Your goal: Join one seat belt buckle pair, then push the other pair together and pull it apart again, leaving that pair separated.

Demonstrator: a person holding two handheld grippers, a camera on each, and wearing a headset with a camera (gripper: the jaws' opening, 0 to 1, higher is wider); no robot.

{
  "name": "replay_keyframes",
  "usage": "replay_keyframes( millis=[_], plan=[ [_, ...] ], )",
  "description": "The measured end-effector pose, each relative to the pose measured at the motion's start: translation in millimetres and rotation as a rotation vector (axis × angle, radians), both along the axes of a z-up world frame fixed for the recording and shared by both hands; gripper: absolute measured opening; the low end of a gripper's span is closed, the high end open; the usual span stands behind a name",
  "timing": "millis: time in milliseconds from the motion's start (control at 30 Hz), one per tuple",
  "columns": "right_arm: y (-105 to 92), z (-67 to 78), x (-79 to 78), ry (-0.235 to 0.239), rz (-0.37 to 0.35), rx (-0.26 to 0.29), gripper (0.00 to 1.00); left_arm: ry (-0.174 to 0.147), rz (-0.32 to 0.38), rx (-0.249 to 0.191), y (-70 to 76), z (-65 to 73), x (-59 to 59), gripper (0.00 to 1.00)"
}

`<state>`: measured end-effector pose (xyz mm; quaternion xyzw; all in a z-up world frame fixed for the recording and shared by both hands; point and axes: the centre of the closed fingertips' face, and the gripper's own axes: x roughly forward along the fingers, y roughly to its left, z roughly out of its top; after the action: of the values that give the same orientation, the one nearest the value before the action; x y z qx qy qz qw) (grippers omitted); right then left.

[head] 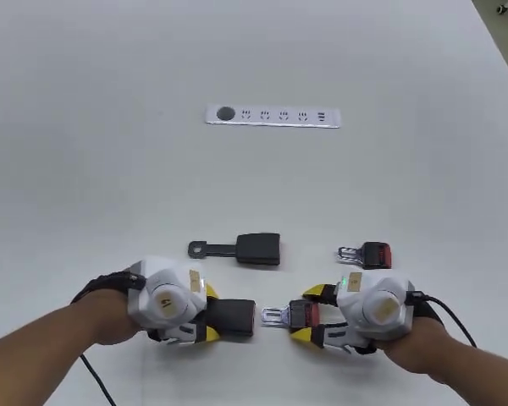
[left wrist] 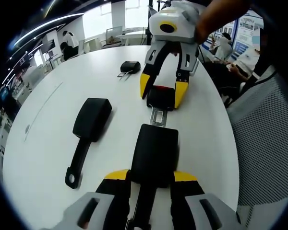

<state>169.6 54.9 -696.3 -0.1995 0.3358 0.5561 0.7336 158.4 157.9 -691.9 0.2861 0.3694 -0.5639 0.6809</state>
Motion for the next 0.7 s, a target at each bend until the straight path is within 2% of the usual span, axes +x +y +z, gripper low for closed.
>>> replay_keyframes(
  millis=[433, 700],
  plan=[
    [20.9, 0.4, -5.5, -0.003, 0.010, 0.016, 0.36, -0.004, 0.011, 0.009, -0.9, 0.0, 0.8, 0.33],
    [22.5, 2.1, -6.1, -0.006, 0.006, 0.022, 0.36, -0.005, 0.018, 0.006, -1.4, -0.2, 1.0, 0.33]
  ],
)
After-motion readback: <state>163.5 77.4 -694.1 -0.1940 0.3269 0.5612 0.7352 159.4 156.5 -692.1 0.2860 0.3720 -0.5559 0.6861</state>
